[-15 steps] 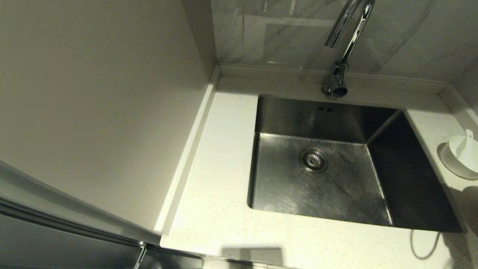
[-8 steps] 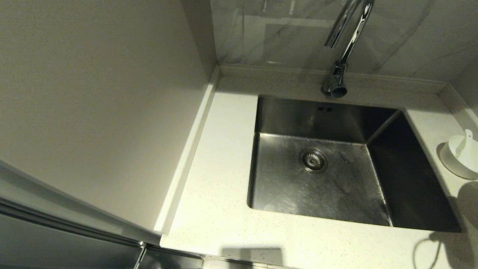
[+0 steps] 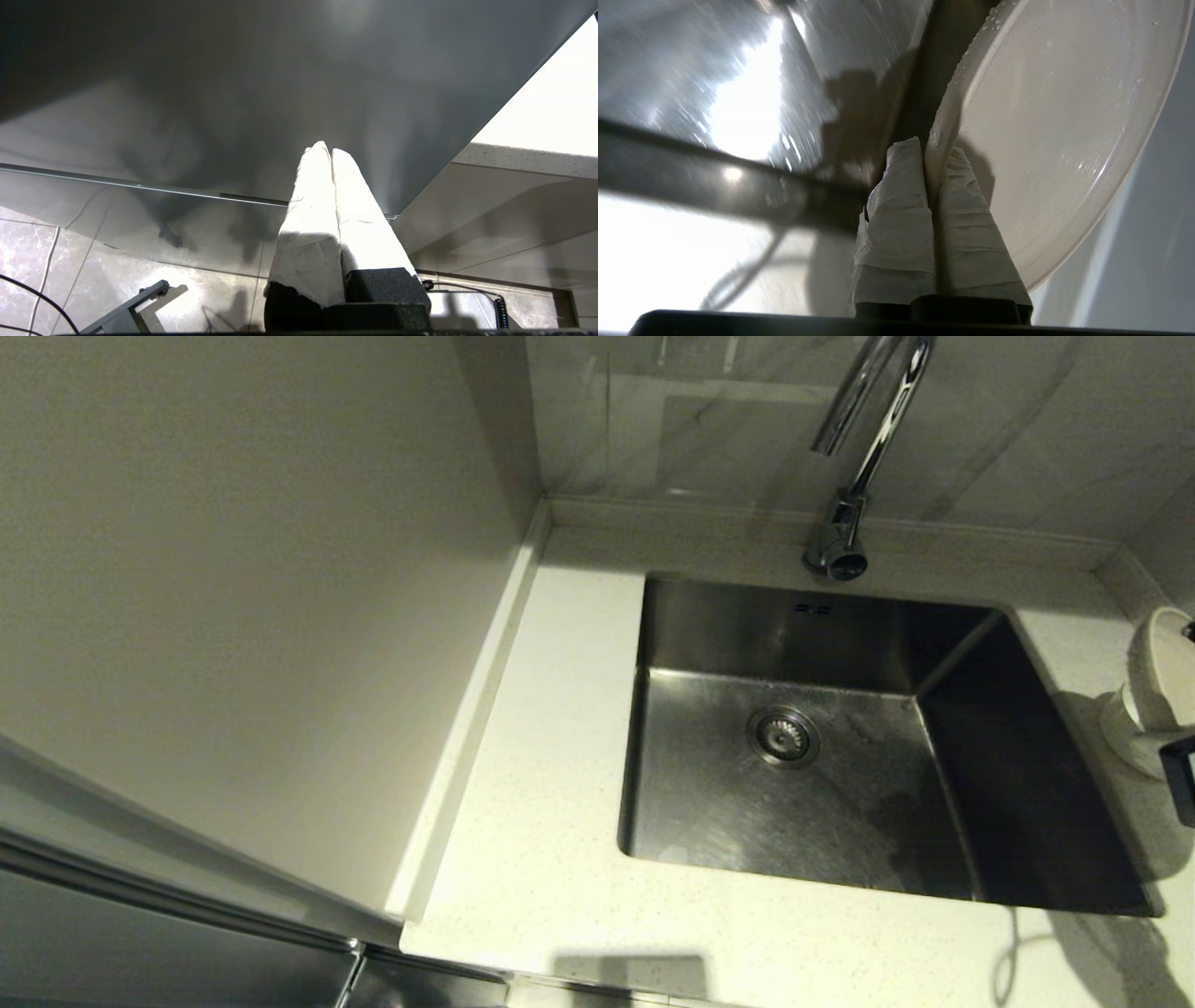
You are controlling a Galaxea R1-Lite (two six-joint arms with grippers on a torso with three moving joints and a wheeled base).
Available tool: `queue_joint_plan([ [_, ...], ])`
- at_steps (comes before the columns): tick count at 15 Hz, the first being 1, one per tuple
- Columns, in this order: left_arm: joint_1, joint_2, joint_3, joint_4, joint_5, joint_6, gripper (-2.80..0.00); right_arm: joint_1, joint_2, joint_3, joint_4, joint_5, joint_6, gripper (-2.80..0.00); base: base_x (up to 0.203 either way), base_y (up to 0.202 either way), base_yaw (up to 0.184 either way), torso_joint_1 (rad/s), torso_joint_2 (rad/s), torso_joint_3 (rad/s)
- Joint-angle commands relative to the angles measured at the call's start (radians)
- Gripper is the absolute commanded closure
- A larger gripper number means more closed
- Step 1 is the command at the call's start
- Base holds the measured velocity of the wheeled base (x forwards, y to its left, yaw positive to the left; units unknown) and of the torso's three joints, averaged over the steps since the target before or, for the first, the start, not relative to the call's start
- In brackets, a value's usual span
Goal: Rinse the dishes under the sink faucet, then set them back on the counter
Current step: Put a plate into the sink
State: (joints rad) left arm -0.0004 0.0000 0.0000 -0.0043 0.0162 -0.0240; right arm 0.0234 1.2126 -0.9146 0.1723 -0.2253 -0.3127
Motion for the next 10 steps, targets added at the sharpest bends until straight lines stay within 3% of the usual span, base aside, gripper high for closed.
queue_joint_plan([
  [1, 0.0, -0.003, 0.0, 0.0, 0.001, -0.001, 0.0, 0.105, 0.105, -0.021, -0.103, -0.016, -0.044, 0.0, 0.0, 0.0, 0.0, 0.0, 0.0, 0.0],
  [4, 0.0, -0.003, 0.0, 0.0, 0.001, -0.001, 0.0, 0.197, 0.196, -0.04, -0.173, -0.022, -0.142, 0.0, 0.0, 0.0, 0.0, 0.0, 0.0, 0.0],
  [10, 0.0, -0.003, 0.0, 0.0, 0.001, -0.001, 0.0, 0.261, 0.398, -0.118, -0.133, -0.022, -0.166, 0.0, 0.0, 0.0, 0.0, 0.0, 0.0, 0.0],
])
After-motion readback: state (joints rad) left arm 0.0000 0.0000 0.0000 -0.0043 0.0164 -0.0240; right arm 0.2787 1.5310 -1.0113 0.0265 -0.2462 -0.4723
